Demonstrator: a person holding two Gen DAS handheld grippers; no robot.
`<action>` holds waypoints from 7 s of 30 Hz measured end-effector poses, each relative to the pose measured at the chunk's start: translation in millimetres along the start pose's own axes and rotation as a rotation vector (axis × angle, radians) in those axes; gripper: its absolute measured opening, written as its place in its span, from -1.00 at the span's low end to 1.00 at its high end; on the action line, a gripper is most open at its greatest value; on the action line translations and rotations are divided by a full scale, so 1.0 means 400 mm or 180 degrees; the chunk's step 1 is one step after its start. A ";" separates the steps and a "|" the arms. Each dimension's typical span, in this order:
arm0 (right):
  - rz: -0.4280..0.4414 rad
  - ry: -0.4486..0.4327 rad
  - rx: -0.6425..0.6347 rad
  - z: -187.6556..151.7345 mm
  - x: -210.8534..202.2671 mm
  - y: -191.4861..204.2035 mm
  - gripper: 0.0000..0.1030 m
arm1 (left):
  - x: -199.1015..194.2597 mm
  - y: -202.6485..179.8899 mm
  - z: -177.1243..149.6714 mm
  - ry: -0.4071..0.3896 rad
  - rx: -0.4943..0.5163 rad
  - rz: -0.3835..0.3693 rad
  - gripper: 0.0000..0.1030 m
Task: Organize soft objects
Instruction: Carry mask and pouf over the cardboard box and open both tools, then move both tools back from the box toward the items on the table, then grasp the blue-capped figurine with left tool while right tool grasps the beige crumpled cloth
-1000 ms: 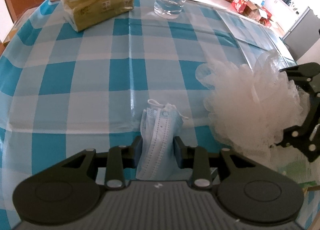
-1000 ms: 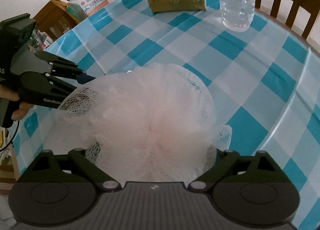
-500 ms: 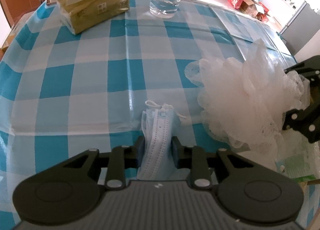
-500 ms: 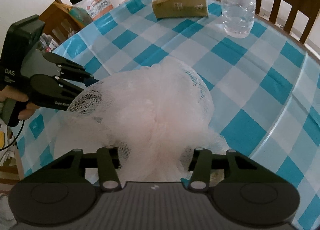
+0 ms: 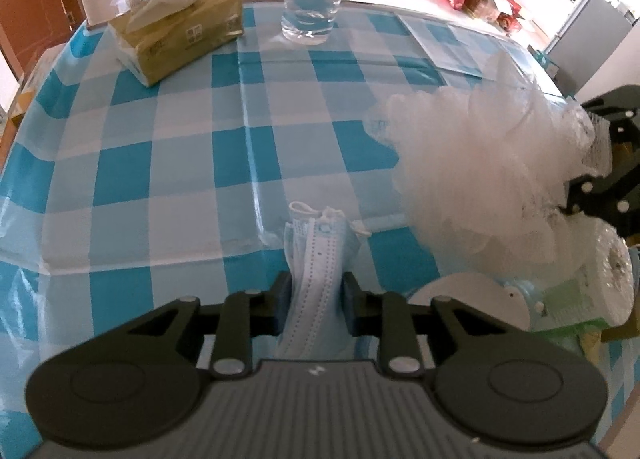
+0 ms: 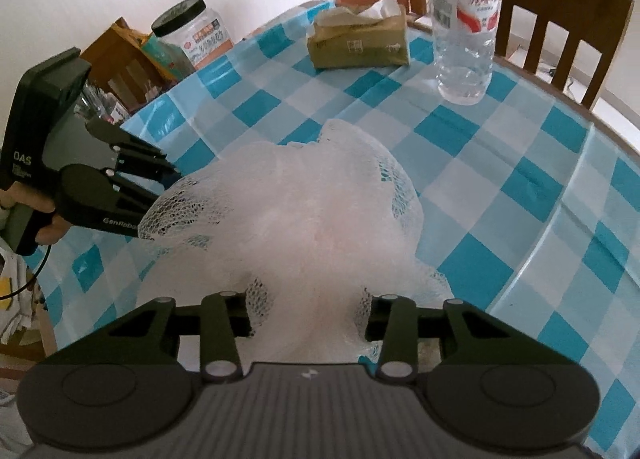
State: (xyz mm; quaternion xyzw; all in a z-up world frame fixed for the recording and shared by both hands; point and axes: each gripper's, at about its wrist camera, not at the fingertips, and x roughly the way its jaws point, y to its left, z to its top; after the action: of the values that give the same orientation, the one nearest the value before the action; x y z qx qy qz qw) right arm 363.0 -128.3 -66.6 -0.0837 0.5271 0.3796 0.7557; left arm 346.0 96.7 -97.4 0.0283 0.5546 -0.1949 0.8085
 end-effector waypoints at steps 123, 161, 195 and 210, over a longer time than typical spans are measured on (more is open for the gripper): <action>-0.2536 -0.1205 0.1855 -0.722 -0.511 0.105 1.00 | -0.154 -0.754 -0.268 -0.0717 0.1521 -0.0431 0.92; -0.1724 -0.0786 0.1539 -0.621 -0.175 0.371 1.00 | 0.003 -0.521 -0.143 -0.0127 0.3060 -0.0062 0.41; -0.2456 -0.0610 0.1456 -0.639 -0.031 0.336 0.25 | 0.111 -0.518 -0.110 0.0277 0.3301 -0.0127 -0.16; -0.2531 -0.0935 0.1954 -0.659 0.002 0.275 -0.50 | 0.114 -0.518 -0.109 0.0305 0.3353 -0.0171 -0.16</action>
State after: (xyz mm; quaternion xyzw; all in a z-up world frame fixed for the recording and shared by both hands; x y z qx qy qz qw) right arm 97.0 -189.9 -150.8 0.0022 0.4300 -0.1008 0.8972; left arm 249.6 -96.0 -120.0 0.4253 0.4184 -0.4663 0.6532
